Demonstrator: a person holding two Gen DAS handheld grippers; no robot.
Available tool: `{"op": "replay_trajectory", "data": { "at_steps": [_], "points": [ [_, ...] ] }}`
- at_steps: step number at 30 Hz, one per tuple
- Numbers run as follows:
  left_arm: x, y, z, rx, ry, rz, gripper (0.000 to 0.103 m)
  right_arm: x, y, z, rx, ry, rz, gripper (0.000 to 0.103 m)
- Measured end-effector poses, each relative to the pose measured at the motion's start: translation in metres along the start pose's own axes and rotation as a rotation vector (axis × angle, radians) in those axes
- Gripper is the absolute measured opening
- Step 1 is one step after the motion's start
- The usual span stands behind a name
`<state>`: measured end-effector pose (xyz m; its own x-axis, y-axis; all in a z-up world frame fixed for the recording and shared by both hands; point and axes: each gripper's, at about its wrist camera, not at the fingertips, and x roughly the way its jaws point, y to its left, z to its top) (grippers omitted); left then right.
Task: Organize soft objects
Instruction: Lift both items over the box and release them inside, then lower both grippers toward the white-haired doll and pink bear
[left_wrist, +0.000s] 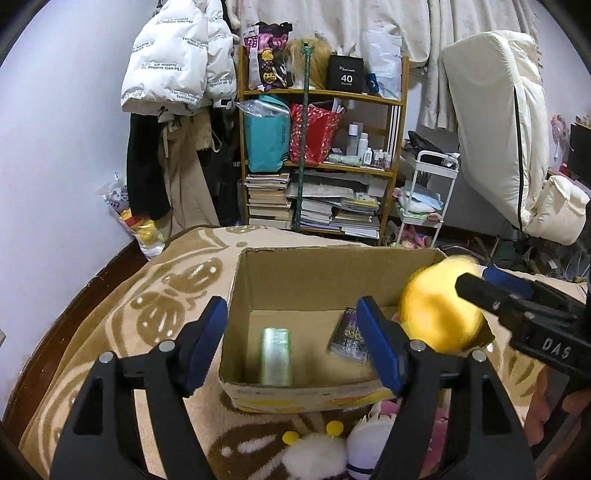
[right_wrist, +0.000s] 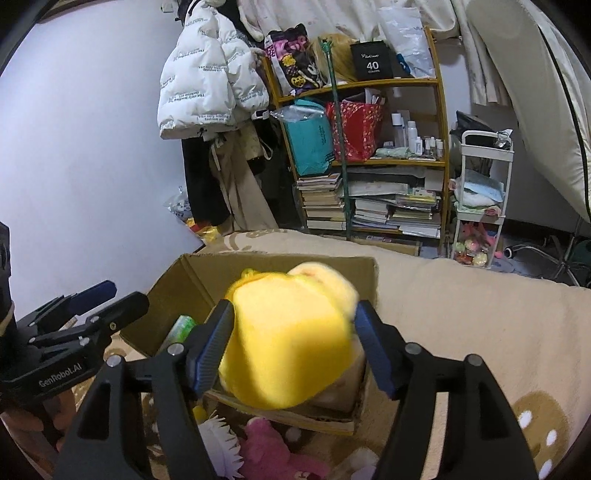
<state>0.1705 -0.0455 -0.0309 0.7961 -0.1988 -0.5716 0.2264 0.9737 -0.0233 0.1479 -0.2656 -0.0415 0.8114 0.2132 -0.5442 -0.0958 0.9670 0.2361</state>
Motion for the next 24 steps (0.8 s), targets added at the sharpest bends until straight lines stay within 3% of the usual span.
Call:
{"op": "replay_trajectory", "data": {
  "at_steps": [4,6,9,12,17,19,24],
  "points": [
    [-0.007,0.002,-0.003,-0.010,0.008,0.014,0.079,-0.008,-0.003,0.001,0.011,0.000,0.008,0.073],
    [-0.013,0.003,-0.004,-0.009,0.017,0.015,0.079,-0.013,-0.004,0.000,0.018,0.005,0.012,0.086],
    [-0.024,0.004,-0.005,0.006,0.021,0.026,0.081,-0.024,-0.002,-0.002,0.020,0.003,0.024,0.093],
    [-0.038,0.005,-0.005,0.013,0.013,0.040,0.090,-0.034,0.001,-0.004,0.013,0.011,0.024,0.103],
    [-0.062,0.010,-0.007,-0.004,0.010,0.047,0.091,-0.054,0.007,-0.011,-0.007,0.018,0.031,0.103],
    [-0.073,0.012,-0.008,-0.006,0.005,0.062,0.102,-0.060,0.010,-0.014,-0.018,0.027,0.030,0.103],
    [-0.092,0.015,-0.016,-0.003,0.024,0.076,0.102,-0.077,0.017,-0.022,-0.036,0.036,0.026,0.103]
  ]
}}
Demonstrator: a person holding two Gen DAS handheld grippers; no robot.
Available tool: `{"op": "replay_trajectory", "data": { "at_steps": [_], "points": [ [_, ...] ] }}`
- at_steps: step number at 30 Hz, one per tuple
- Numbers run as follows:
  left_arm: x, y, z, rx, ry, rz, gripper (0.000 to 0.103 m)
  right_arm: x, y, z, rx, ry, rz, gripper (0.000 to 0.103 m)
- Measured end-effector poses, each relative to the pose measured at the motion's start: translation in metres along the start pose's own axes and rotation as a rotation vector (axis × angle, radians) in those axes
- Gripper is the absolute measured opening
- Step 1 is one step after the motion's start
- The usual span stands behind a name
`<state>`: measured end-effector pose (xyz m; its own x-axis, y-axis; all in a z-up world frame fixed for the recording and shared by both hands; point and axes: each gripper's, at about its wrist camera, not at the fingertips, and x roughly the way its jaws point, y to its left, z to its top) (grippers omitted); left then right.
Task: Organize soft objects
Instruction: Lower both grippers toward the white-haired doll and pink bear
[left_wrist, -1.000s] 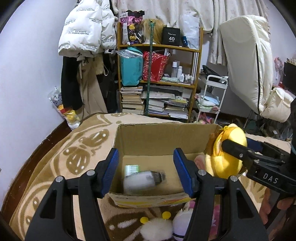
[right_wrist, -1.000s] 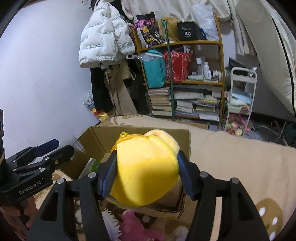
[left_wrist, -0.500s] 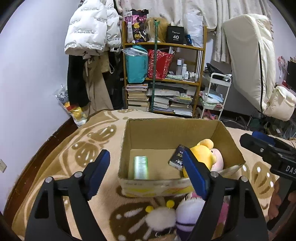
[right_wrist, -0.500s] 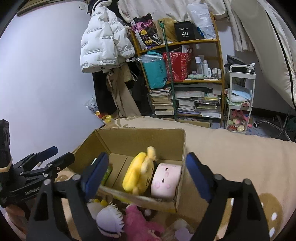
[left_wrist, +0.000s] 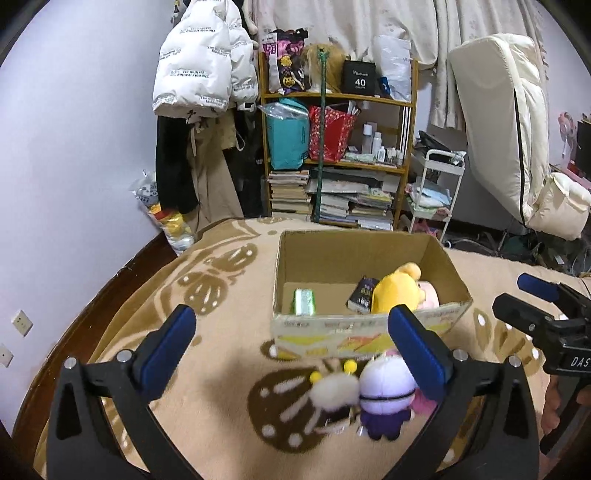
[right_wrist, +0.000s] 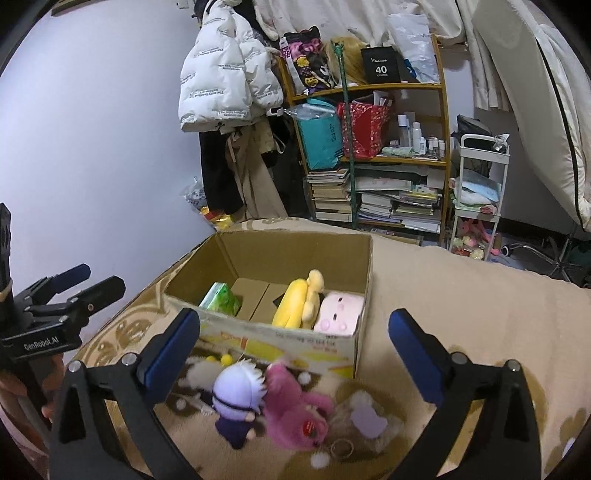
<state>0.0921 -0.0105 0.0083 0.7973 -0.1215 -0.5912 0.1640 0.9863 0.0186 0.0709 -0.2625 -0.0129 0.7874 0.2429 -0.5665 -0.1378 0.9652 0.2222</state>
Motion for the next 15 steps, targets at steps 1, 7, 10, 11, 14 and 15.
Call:
{"op": "replay_trajectory", "data": {
  "at_steps": [1,7,10,11,14,15],
  "points": [
    [-0.003,0.001,-0.002,-0.001,0.006,0.004,0.102,-0.003,0.002,-0.002,-0.002,-0.001,0.002,0.103],
    [-0.017,0.003,-0.018,-0.003,0.032,0.000,0.102,-0.017,0.010,-0.014,-0.011,-0.001,0.001,0.103],
    [-0.019,0.003,-0.026,0.009,0.054,-0.002,0.102,-0.019,0.014,-0.018,-0.018,0.003,-0.013,0.103],
    [-0.017,0.002,-0.028,0.011,0.061,-0.004,0.102,-0.019,0.014,-0.019,-0.020,0.004,-0.022,0.103],
    [-0.013,0.003,-0.034,0.010,0.095,-0.010,0.102,-0.018,0.016,-0.022,-0.022,0.004,-0.037,0.103],
    [-0.010,0.004,-0.036,0.006,0.105,-0.012,0.102,-0.017,0.016,-0.025,-0.021,0.006,-0.039,0.103]
  ]
}}
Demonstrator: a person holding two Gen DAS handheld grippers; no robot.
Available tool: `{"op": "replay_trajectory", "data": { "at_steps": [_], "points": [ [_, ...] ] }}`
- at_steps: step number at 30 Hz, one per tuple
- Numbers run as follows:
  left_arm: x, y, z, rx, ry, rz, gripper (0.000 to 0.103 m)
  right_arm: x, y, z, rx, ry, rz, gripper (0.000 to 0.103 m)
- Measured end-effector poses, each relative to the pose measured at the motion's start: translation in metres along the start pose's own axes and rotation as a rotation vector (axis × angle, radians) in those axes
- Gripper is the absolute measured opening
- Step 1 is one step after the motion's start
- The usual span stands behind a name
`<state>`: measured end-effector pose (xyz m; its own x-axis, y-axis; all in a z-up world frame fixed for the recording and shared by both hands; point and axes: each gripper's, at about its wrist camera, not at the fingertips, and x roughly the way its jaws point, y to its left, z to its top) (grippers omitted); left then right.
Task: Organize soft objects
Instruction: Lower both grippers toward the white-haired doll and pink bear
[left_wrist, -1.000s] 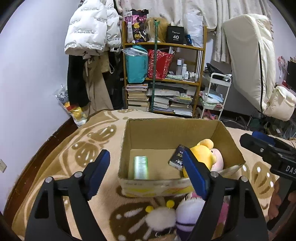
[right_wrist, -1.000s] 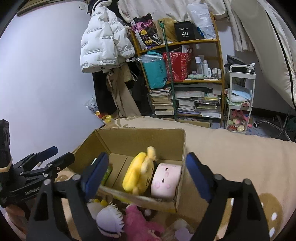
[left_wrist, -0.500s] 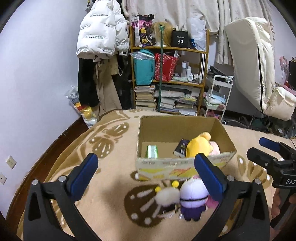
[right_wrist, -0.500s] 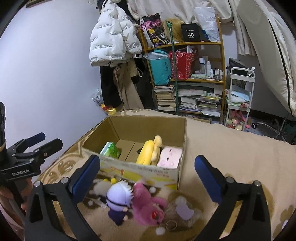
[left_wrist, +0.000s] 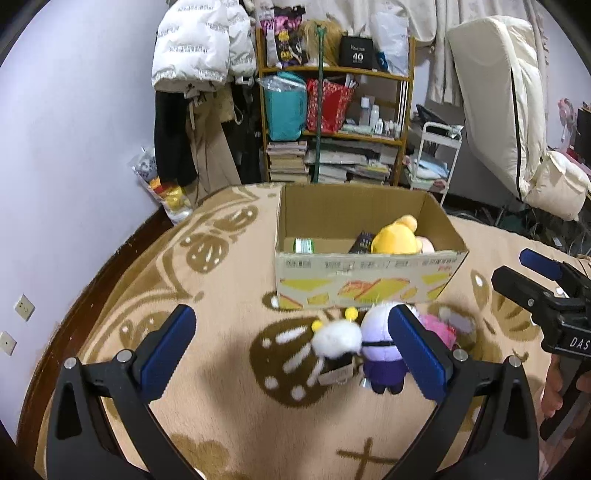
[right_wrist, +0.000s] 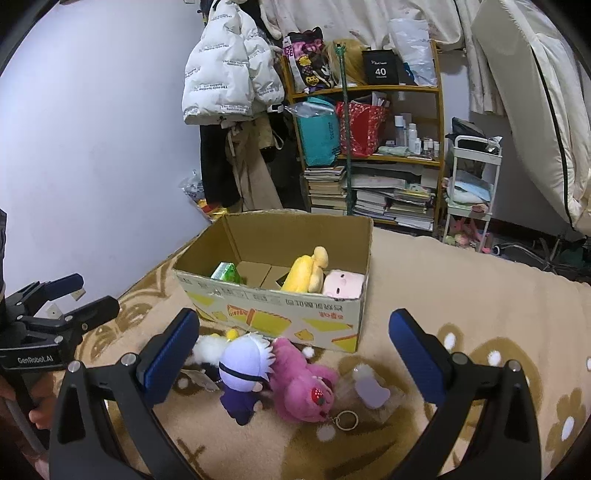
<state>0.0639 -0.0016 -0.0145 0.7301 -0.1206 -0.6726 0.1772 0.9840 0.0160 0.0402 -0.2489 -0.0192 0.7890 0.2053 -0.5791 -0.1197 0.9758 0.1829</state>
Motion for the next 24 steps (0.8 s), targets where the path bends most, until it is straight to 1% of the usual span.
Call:
{"op": "replay_trajectory", "data": {
  "at_steps": [4,7,12,17,18,21,24],
  "points": [
    [0.014,0.003,-0.005,-0.007,0.044,-0.005,0.102,0.008,0.002,-0.007,-0.024,0.021,-0.017,0.103],
    [0.024,0.003,-0.005,-0.012,0.062,-0.011,0.102,0.016,0.005,-0.013,-0.056,0.041,-0.034,0.103],
    [0.042,0.004,-0.005,-0.032,0.107,-0.036,0.102,0.029,0.009,-0.021,-0.079,0.070,-0.016,0.103],
    [0.060,0.005,-0.006,-0.044,0.153,-0.064,0.102,0.045,0.012,-0.025,-0.101,0.094,-0.020,0.103],
    [0.064,0.005,-0.006,-0.047,0.161,-0.068,0.102,0.048,0.012,-0.025,-0.102,0.100,-0.018,0.100],
    [0.077,0.004,-0.006,-0.057,0.191,-0.099,0.102,0.057,0.012,-0.026,-0.099,0.124,0.003,0.096],
    [0.089,0.002,-0.009,-0.052,0.222,-0.105,0.102,0.066,0.014,-0.029,-0.096,0.147,0.036,0.092]
  ]
}}
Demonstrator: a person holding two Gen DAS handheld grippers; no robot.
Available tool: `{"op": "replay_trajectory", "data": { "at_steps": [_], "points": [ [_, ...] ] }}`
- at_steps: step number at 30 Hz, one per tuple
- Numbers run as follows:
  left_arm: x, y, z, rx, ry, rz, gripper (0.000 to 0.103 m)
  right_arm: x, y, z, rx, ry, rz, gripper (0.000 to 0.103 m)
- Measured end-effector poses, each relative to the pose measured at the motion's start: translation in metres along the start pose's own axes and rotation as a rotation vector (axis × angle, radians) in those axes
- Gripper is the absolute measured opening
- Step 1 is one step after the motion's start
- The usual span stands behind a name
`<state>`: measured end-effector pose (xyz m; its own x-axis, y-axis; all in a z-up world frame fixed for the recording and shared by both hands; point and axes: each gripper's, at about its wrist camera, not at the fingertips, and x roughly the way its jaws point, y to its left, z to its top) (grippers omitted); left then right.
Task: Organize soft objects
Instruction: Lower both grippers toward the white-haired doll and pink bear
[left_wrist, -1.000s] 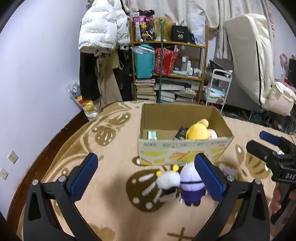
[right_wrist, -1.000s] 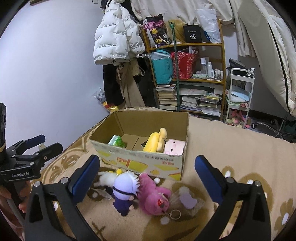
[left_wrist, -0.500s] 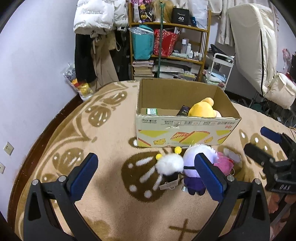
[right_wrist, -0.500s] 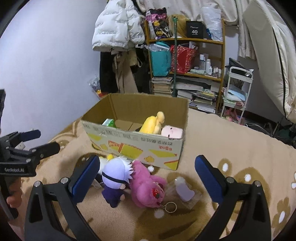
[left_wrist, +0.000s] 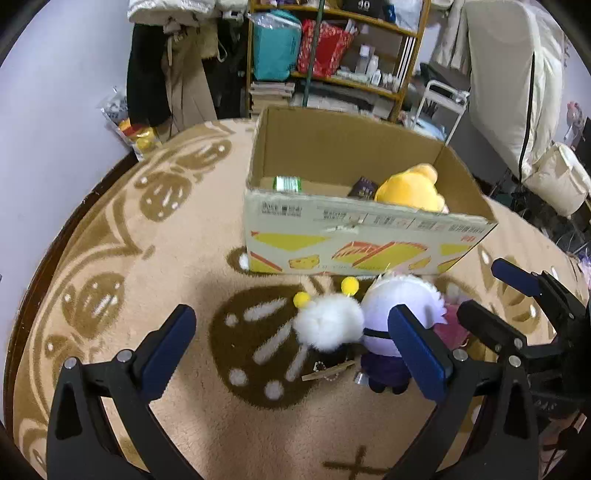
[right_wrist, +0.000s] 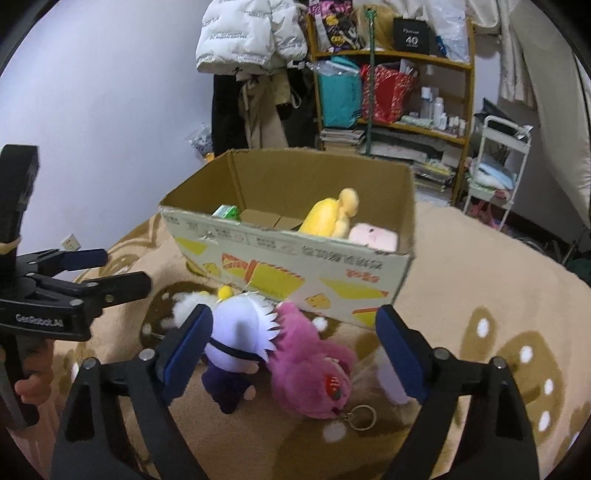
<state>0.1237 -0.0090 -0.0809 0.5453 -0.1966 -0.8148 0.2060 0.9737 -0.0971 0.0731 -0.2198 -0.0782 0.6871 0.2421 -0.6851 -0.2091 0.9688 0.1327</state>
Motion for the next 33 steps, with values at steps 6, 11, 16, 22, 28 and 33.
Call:
{"op": "replay_trajectory", "data": {
  "at_steps": [6,11,16,22,28,33],
  "points": [
    [0.025,-0.003,-0.003,0.021,0.072,-0.022,0.102,0.022,0.009,-0.006,-0.028,0.050,0.037,0.092],
    [0.040,-0.003,-0.004,0.020,0.122,-0.050,0.102,0.034,0.016,-0.011,-0.057,0.081,0.057,0.091],
    [0.049,-0.002,-0.005,0.001,0.154,-0.071,0.102,0.044,0.023,-0.016,-0.079,0.111,0.079,0.079],
    [0.058,-0.004,-0.007,0.015,0.188,-0.086,0.101,0.051,0.032,-0.020,-0.098,0.128,0.108,0.067],
    [0.065,0.003,-0.008,-0.017,0.207,-0.113,0.096,0.056,0.039,-0.022,-0.103,0.145,0.135,0.050],
    [0.067,0.007,-0.006,-0.037,0.199,-0.134,0.090,0.057,0.033,-0.021,-0.063,0.148,0.153,0.047]
  ]
}}
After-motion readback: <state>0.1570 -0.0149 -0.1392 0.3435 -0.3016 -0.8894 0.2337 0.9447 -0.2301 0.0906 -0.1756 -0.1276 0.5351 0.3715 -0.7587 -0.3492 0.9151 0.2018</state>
